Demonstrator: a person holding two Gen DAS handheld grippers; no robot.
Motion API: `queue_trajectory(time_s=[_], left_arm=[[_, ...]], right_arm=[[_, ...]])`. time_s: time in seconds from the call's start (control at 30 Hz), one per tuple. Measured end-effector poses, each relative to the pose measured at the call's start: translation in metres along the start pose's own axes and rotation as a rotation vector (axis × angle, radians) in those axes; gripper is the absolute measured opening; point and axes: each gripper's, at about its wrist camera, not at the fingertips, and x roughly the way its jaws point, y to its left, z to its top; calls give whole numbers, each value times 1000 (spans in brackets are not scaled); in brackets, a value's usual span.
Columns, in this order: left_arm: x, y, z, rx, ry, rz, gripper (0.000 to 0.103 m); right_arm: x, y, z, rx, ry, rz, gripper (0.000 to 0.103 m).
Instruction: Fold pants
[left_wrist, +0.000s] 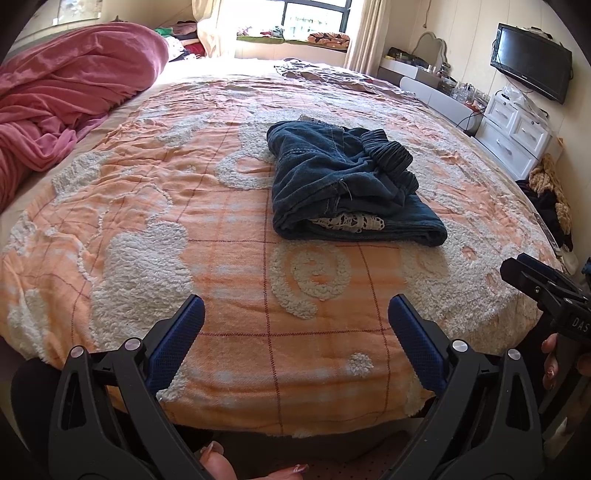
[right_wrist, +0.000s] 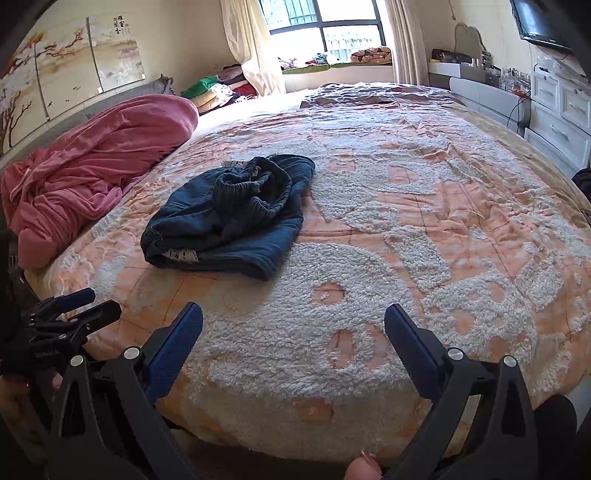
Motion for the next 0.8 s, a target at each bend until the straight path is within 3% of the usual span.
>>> queue_trajectory(time_s=[0.8], left_arm=[[0,3,4,-26,12,10,94]], right_arm=[[11,-8,-4,16,39,-36,98]])
